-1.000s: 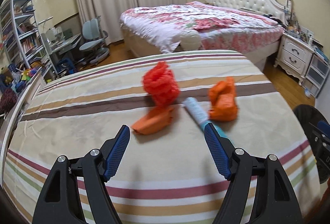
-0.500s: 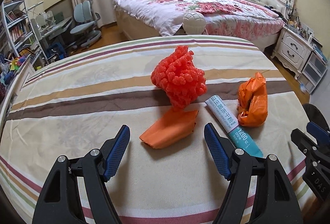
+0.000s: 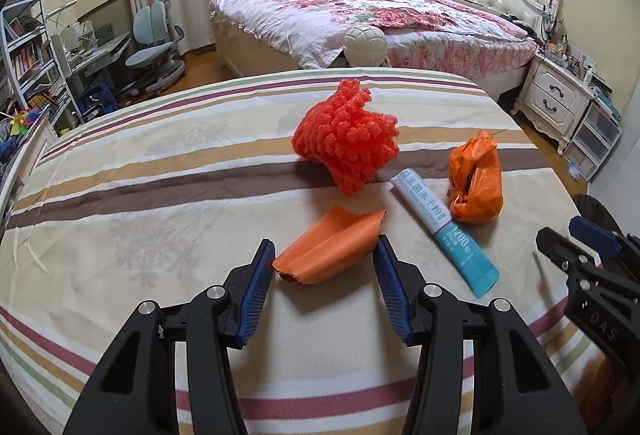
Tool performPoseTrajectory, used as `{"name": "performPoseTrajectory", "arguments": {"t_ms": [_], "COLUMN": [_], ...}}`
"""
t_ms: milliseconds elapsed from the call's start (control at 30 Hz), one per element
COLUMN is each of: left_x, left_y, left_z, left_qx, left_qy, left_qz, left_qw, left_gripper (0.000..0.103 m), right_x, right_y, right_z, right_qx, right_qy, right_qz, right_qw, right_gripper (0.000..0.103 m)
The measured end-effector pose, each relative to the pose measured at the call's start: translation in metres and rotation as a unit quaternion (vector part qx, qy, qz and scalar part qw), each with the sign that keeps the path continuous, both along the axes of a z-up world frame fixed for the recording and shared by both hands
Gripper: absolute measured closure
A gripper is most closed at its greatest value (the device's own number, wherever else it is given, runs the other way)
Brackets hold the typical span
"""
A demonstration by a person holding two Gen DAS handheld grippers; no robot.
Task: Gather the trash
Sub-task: 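Grasp the flat orange piece with the left tool while the right grasps the orange bag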
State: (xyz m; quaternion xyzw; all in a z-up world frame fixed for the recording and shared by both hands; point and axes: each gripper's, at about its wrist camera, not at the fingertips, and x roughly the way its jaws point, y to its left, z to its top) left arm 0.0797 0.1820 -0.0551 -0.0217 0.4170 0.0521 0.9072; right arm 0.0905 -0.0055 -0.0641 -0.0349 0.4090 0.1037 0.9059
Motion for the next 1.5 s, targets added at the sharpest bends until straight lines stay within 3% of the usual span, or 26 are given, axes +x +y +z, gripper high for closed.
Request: {"name": "performPoseTrajectory", "arguments": {"t_ms": [400,500,633,967,1067,1133,1500], "left_x": [-0.014,-0.017,-0.017,-0.015,-0.016,-0.016,-0.019], "left_y": [0.056,0.072,0.089,0.097,0.099,0.100,0.093], "left_z": [0.008,0.007,0.006,0.000,-0.001,-0.001,0.000], "left_qx": [0.030,0.035,0.034,0.020,0.013,0.012,0.012], "left_qy": [-0.013,-0.014,-0.014,-0.009,-0.007,-0.007,-0.013], "left_qz": [0.068,0.087,0.108,0.111,0.111,0.111,0.103], "left_qw": [0.9972,0.9955,0.9935,0.9936,0.9937,0.9938,0.9945], "left_gripper": [0.052,0.052,0.052,0.052,0.052,0.052,0.052], "right_x": [0.005,0.006,0.011,0.037,0.037,0.036,0.019], "right_y": [0.029,0.038,0.050,0.062,0.063,0.065,0.059], "right_z": [0.022,0.026,0.029,0.010,0.007,0.006,0.009], "right_qx": [0.012,0.014,0.015,0.015,0.022,0.022,0.015], "right_qy": [-0.022,-0.027,-0.031,0.009,0.015,0.018,0.009], "right_qz": [0.022,0.028,0.036,0.031,0.037,0.041,0.041], "right_qw": [0.999,0.999,0.999,0.999,0.999,0.999,0.999], "right_gripper": [0.051,0.045,0.044,0.044,0.050,0.061,0.062]}}
